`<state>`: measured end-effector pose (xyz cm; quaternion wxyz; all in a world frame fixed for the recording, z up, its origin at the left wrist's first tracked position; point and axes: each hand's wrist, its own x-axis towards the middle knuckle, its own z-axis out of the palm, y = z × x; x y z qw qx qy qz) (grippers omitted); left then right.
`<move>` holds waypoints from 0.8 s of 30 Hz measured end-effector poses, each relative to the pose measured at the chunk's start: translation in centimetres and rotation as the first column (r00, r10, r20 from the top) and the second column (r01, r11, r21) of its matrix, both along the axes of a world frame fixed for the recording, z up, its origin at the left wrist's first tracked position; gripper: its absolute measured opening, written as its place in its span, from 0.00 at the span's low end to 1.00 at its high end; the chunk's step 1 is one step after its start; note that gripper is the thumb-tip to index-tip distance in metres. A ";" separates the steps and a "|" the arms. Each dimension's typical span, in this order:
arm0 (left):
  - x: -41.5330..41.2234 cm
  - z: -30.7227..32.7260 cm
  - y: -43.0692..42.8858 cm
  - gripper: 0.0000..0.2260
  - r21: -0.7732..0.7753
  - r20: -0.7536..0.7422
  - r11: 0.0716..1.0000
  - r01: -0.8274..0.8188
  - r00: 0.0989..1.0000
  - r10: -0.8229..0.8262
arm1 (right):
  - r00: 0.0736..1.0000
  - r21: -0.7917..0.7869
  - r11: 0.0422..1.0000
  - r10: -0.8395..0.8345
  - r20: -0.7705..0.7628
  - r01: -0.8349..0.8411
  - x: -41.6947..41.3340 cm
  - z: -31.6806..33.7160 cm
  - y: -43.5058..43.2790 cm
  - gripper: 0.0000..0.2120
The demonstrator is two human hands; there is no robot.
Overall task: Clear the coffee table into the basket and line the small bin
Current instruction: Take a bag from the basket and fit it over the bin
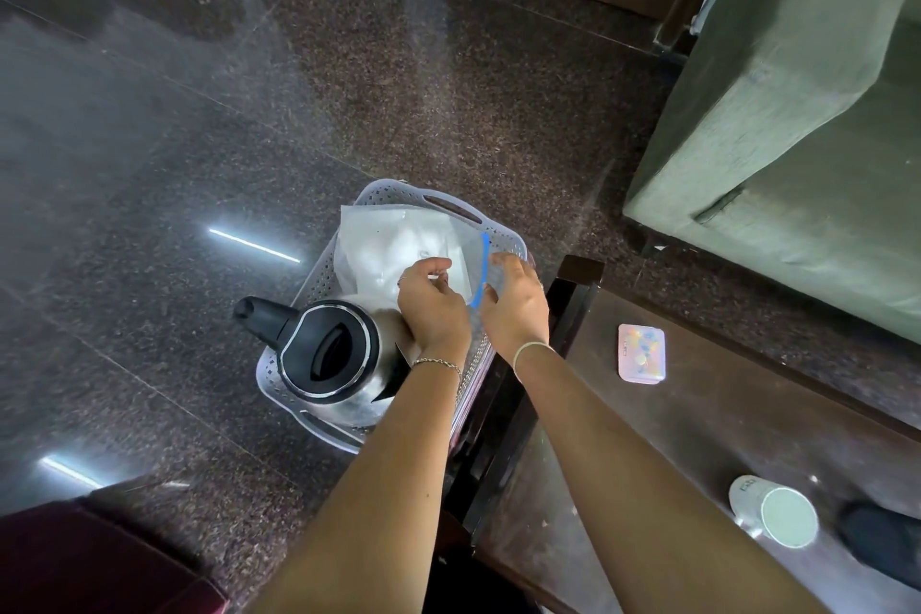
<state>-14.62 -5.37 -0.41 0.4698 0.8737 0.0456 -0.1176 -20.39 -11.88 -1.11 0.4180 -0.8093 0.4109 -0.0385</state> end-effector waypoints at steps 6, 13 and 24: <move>-0.3 0.5 0.2 0.11 -0.063 0.057 0.998 -0.021 0.998 0.025 | 1.000 0.174 0.985 -0.003 -0.011 0.005 0.5 -0.4 -0.2 0.17; 0.0 1.2 -0.2 0.11 -0.056 0.220 0.998 0.039 0.975 -0.026 | 0.993 0.311 0.943 -0.117 -0.009 0.114 1.6 -0.7 0.1 0.20; 1.2 4.0 -0.6 0.09 -0.152 0.164 0.981 0.118 0.982 -0.092 | 0.926 0.289 0.897 -0.370 0.074 0.335 0.6 2.0 -0.5 0.15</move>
